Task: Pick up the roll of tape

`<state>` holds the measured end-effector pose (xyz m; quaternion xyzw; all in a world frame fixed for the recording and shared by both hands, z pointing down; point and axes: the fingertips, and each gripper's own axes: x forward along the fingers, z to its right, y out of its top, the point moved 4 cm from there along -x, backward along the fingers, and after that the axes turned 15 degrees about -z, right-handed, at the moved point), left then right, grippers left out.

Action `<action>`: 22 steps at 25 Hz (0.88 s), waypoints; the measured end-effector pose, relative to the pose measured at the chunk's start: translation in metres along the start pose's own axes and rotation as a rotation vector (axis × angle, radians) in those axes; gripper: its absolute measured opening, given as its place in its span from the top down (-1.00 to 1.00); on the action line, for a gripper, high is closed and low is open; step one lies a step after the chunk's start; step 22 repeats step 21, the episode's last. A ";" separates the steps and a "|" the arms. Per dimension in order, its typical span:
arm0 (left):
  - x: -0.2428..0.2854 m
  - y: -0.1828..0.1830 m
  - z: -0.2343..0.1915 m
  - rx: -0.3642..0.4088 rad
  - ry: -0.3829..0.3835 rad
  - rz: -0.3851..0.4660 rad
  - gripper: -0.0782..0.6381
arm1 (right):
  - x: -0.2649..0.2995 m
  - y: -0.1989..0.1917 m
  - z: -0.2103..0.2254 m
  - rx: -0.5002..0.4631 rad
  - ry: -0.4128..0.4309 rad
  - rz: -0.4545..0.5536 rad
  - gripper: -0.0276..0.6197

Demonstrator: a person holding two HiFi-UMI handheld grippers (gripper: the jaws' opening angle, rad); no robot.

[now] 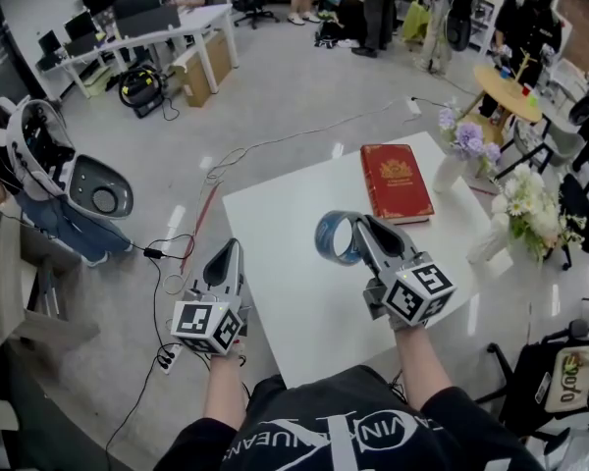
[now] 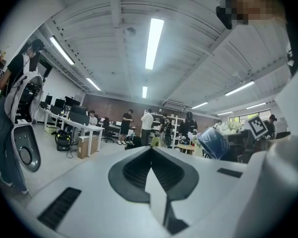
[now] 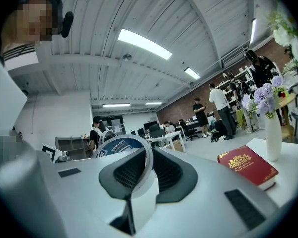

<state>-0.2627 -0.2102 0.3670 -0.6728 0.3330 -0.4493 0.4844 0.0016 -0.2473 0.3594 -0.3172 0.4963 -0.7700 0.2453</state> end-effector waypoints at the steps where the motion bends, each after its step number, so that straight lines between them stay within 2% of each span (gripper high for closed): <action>1: 0.000 -0.001 0.000 0.000 0.000 0.000 0.79 | 0.000 -0.001 0.000 0.001 -0.001 0.000 0.72; 22: -0.001 -0.007 0.000 -0.009 -0.010 -0.014 0.79 | 0.000 -0.009 -0.001 0.038 0.003 -0.010 0.72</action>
